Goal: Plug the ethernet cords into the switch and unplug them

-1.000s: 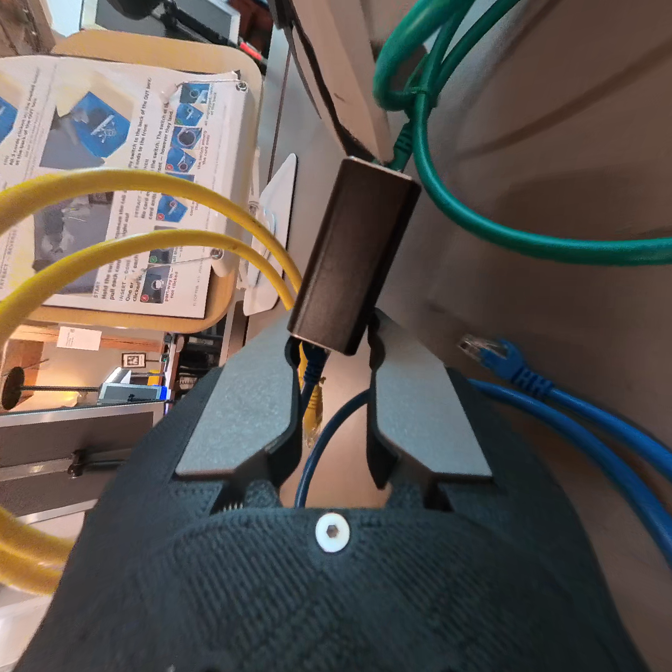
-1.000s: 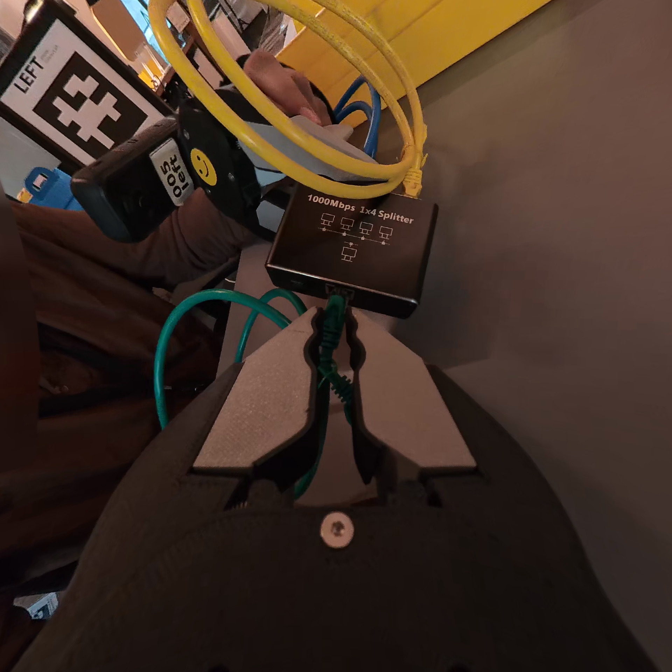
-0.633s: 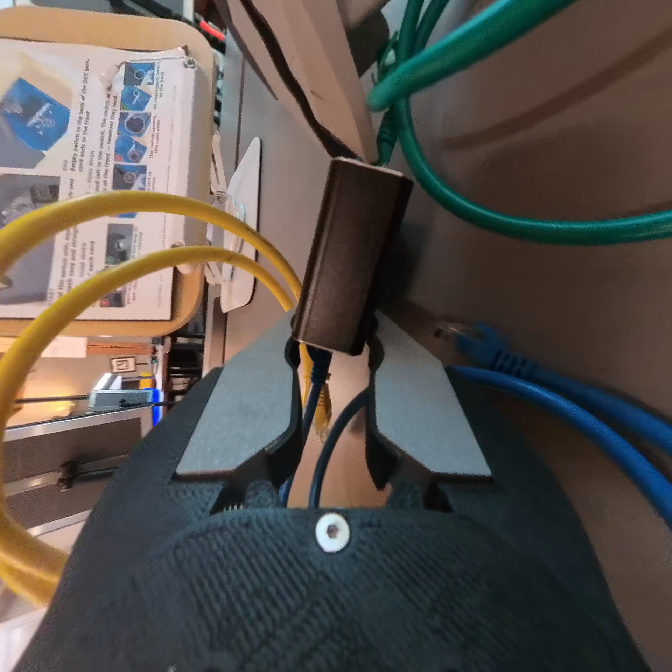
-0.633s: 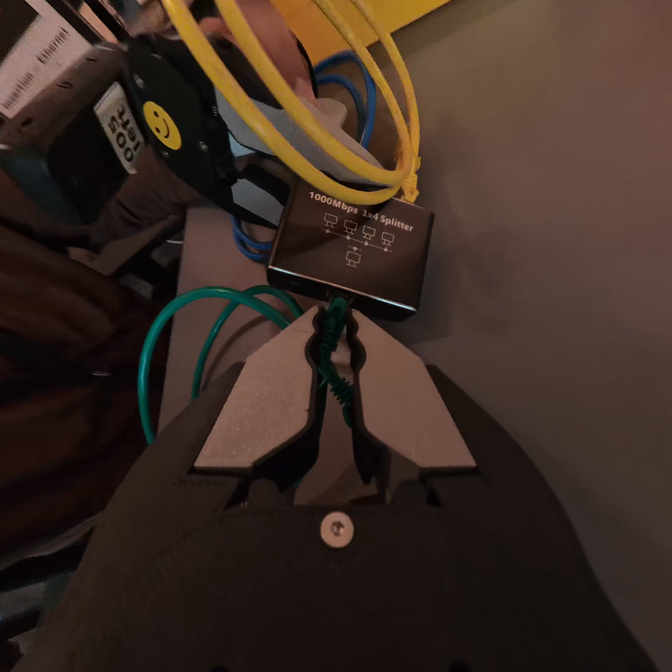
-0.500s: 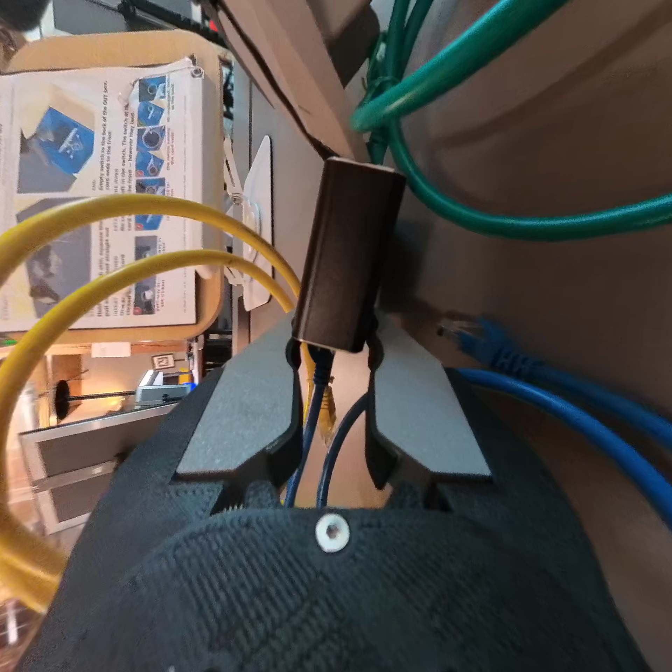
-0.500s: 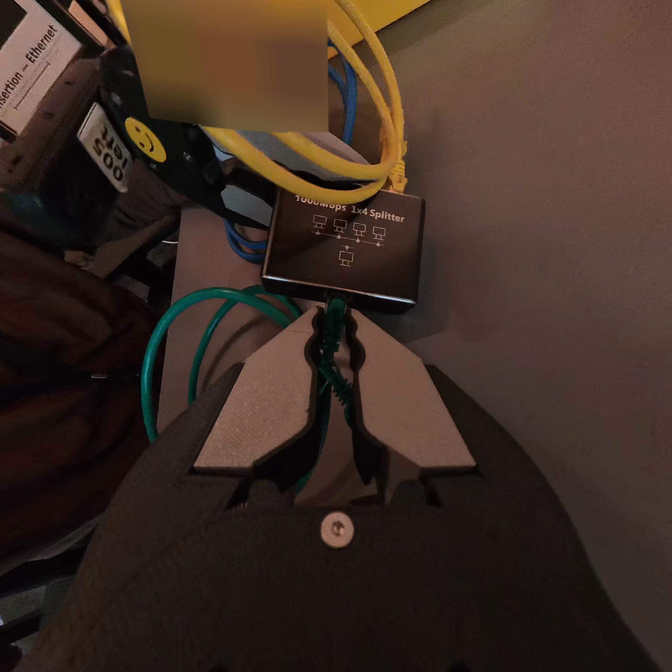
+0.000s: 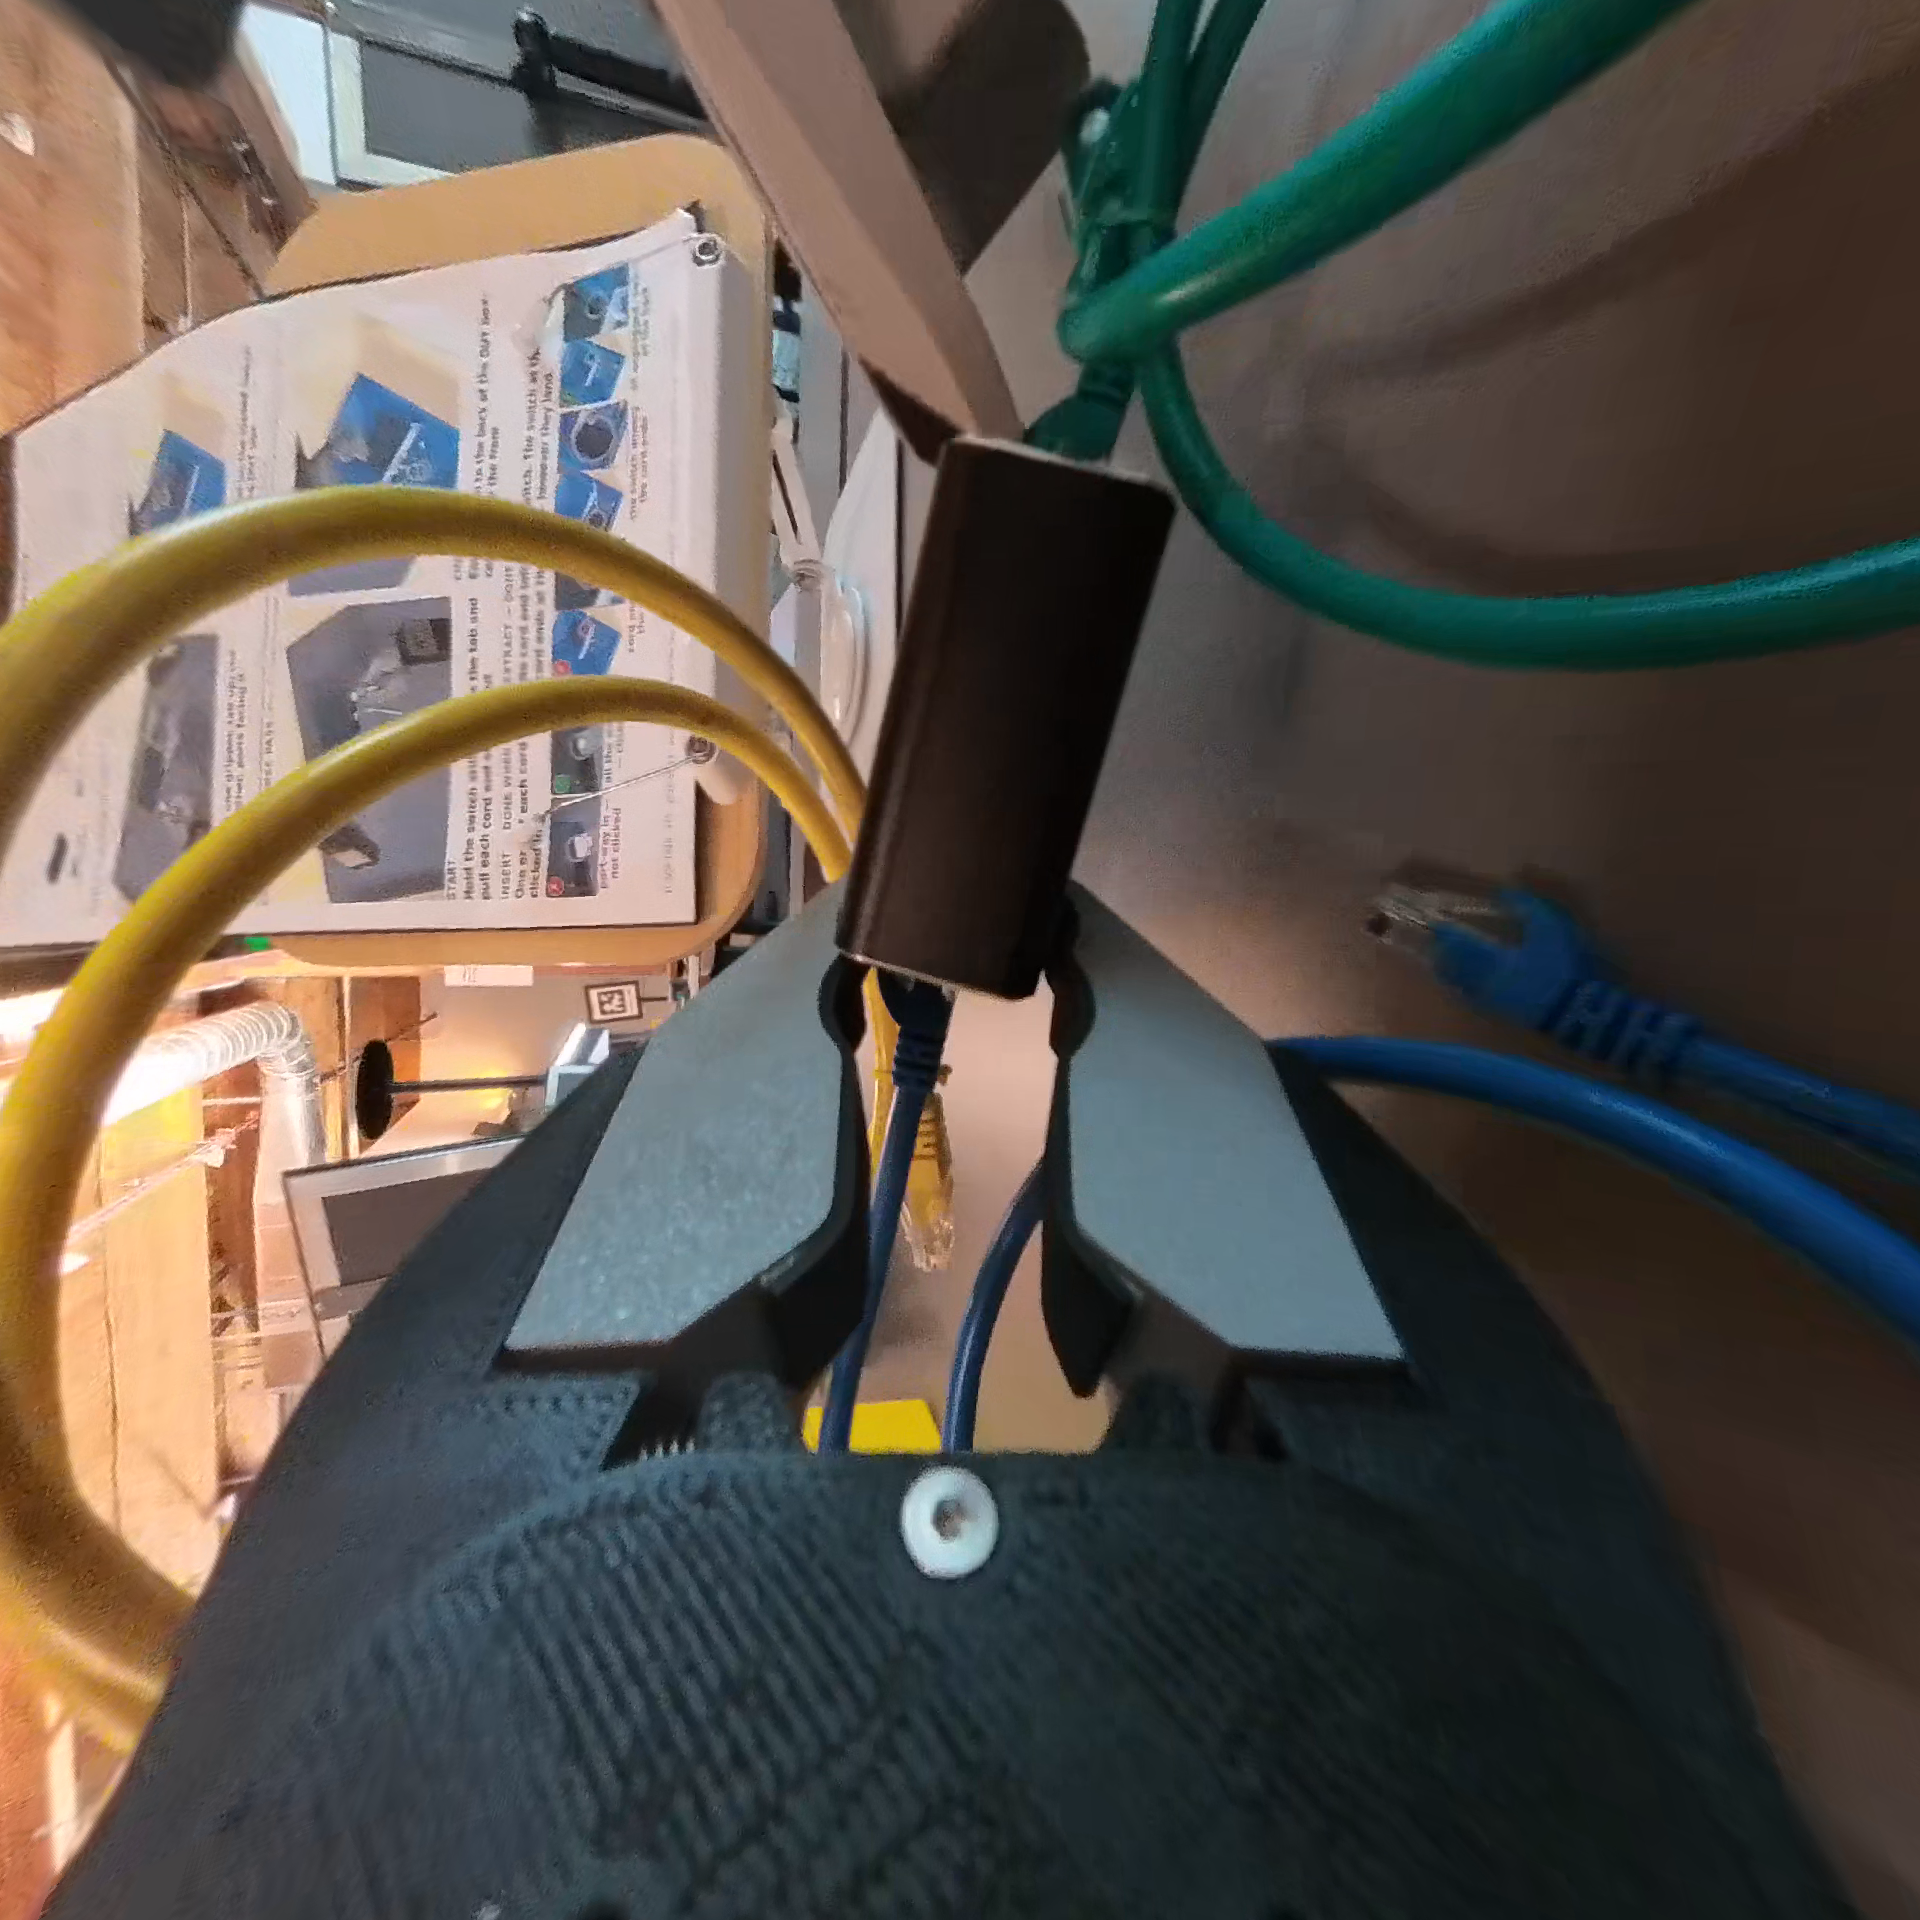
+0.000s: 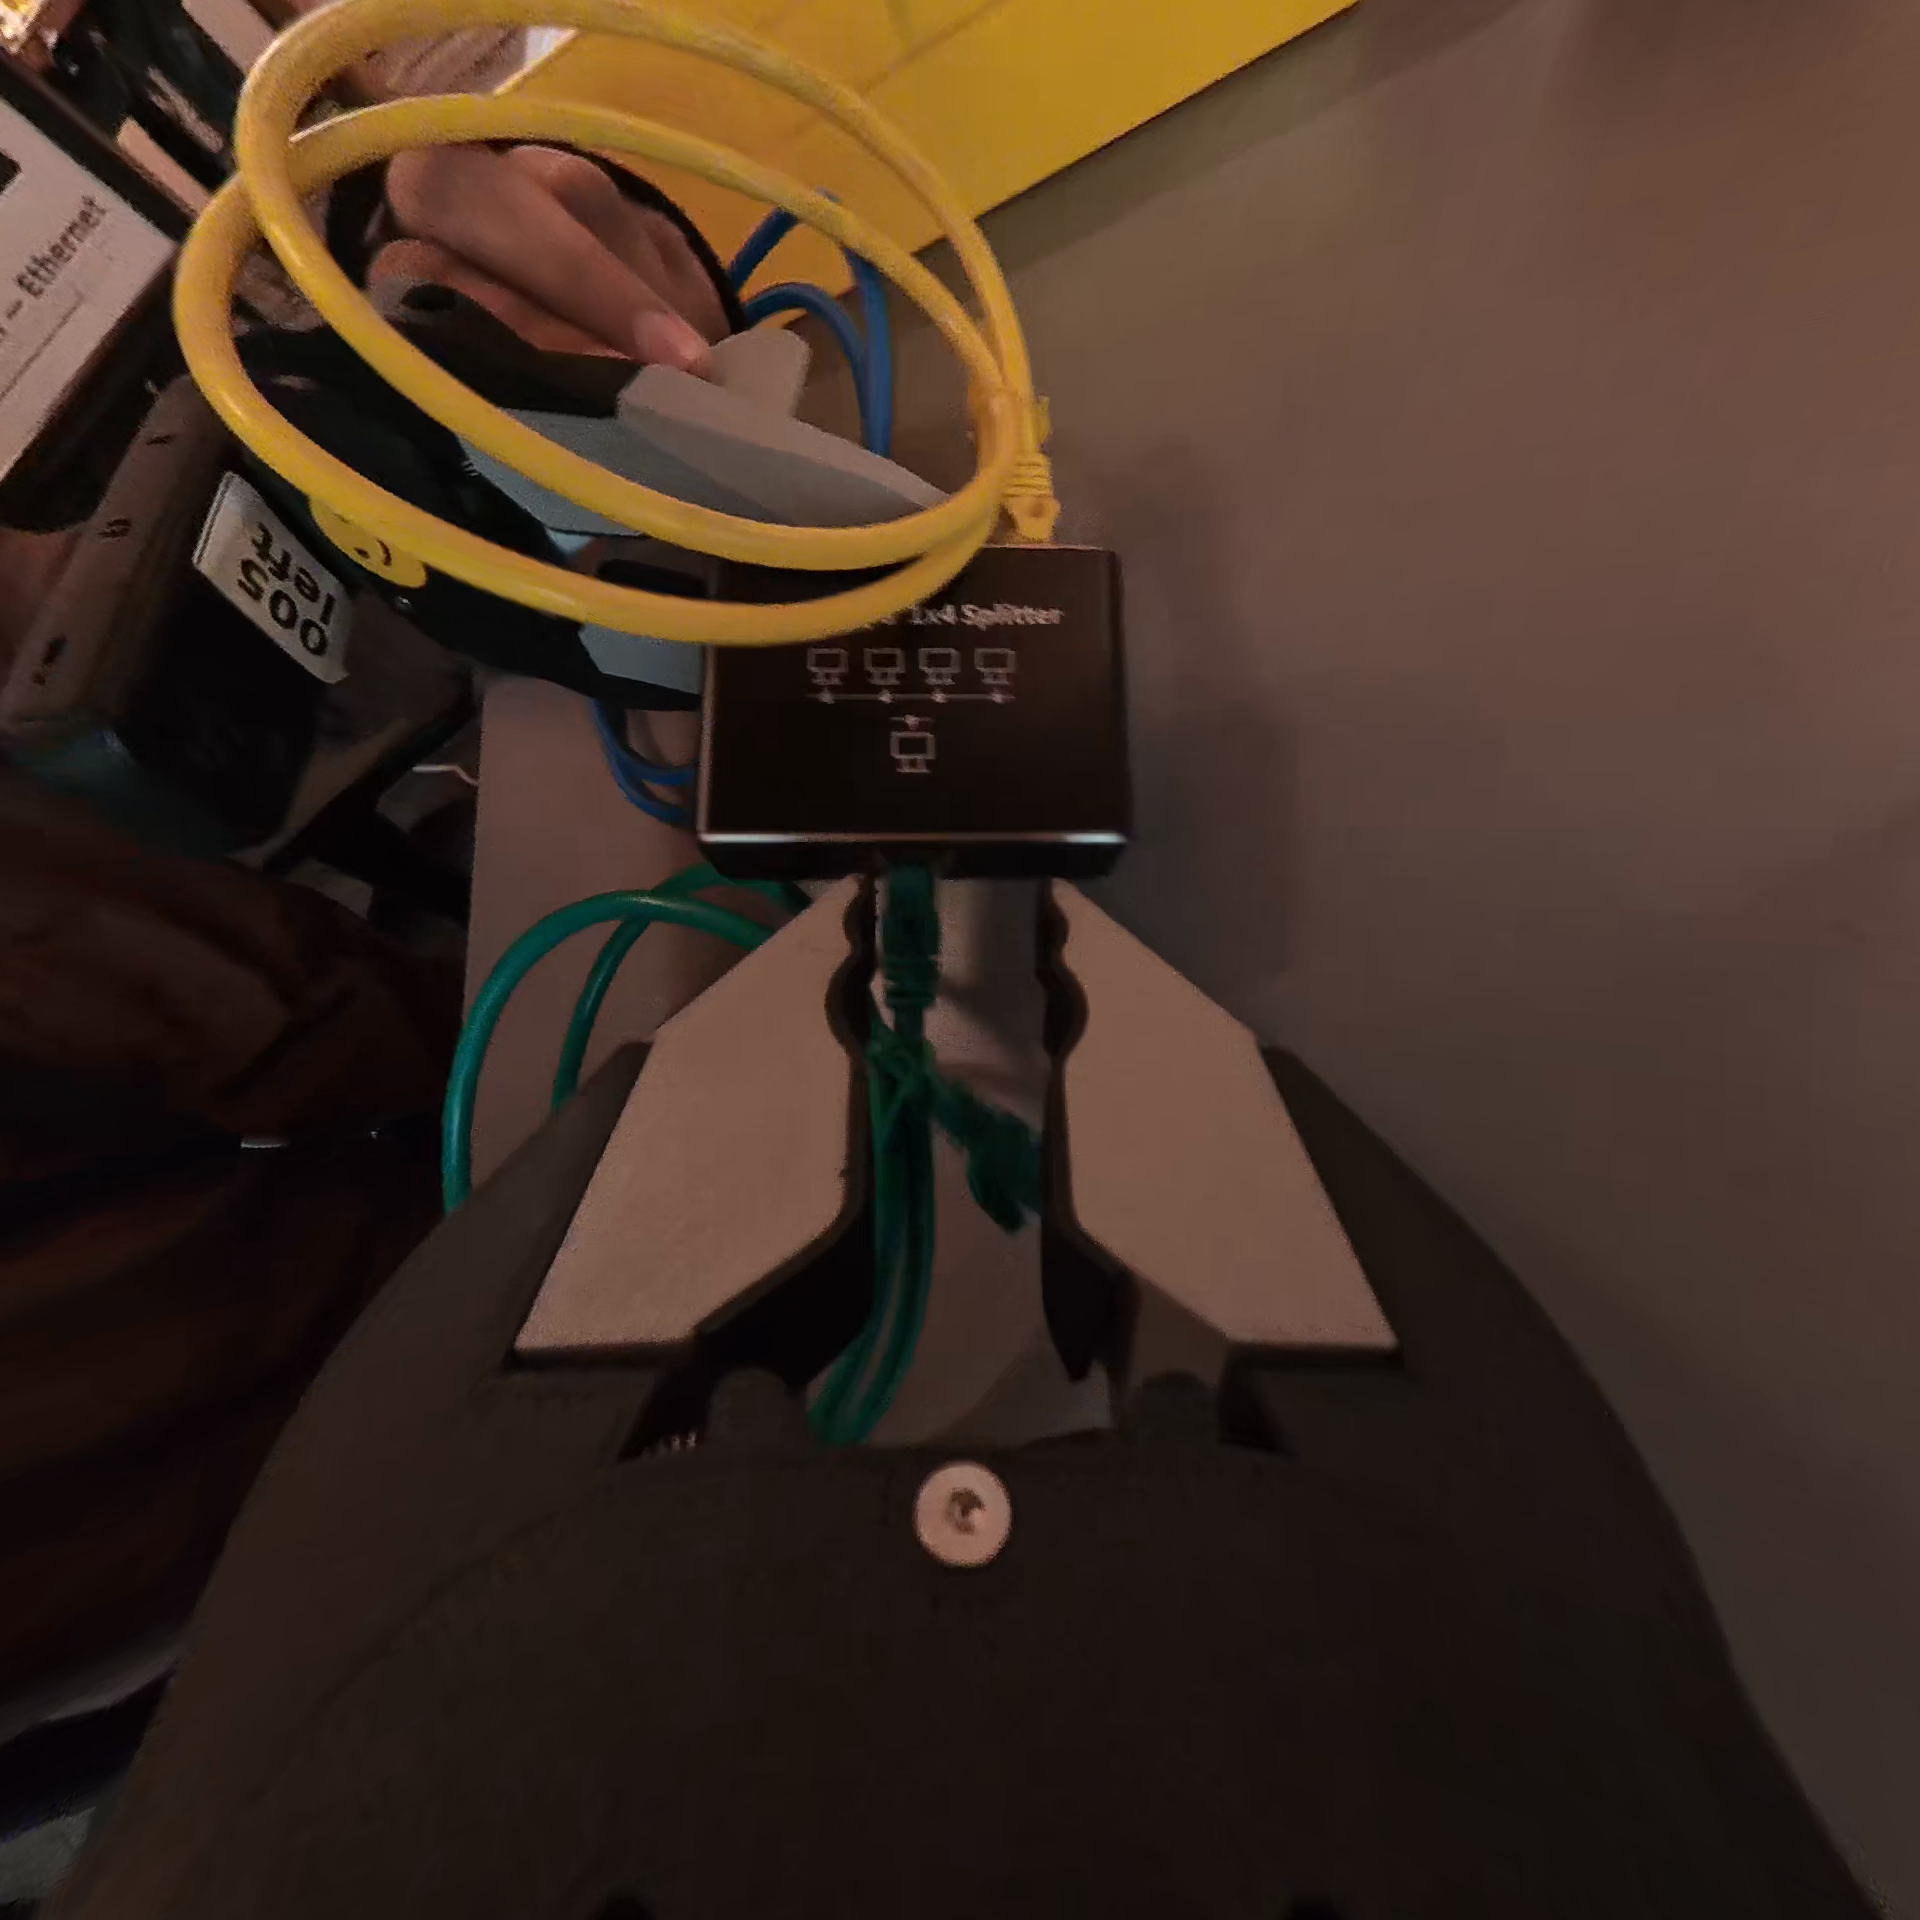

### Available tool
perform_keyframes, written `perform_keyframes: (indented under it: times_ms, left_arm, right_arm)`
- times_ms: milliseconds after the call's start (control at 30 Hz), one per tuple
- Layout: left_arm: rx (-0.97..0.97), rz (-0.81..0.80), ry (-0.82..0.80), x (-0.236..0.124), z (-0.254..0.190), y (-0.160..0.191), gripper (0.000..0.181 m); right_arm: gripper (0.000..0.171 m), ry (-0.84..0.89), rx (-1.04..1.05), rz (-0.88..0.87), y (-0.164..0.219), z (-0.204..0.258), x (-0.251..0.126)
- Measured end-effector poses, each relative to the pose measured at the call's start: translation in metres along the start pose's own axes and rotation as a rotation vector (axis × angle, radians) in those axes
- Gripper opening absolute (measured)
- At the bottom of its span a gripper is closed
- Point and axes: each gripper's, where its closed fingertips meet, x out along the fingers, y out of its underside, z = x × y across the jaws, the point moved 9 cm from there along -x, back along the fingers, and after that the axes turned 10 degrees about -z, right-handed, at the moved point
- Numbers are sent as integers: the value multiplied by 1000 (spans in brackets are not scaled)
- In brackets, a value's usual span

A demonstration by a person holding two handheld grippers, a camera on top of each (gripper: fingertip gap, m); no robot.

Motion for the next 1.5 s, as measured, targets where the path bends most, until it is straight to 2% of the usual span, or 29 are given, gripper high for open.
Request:
perform_keyframes:
  times_ms: [167, 400, 567, 667, 800, 967, 1100, 1200, 1500]
  left_arm:
    - [-3, 29, 7, 2, -3, 9, 32]
    - [40, 20, -6, 3, -6, 2, 31]
    - [72, 41, 2, 5, -10, 2, 31]
    - [76, 56, 14, 6, -12, 4, 31]
    - [49, 39, 17, 2, -12, 5, 31]
    - [130, 32, -67, -6, -10, -4, 30]
    - [103, -10, -118, -14, -3, -8, 29]
    - [135, 5, -124, -14, -5, -10, 29]
    - [78, -9, -64, -12, -8, 2, 30]
  right_arm:
    - [26, 5, -32, 21, 2, 1, -12]
    - [23, 31, -42, 115, 11, 1, 8]
    - [8, 22, -78, 161, 16, 5, 16]
    - [8, 58, -120, 189, 17, 5, 21]
    - [8, 12, -145, 139, 18, 6, 20]
    - [8, -28, -275, 70, 18, 12, 14]
    - [8, -66, -357, -5, 13, 23, 6]
    - [7, -40, -388, 18, 12, 26, 8]
    - [8, -67, -334, 8, 15, 19, 16]
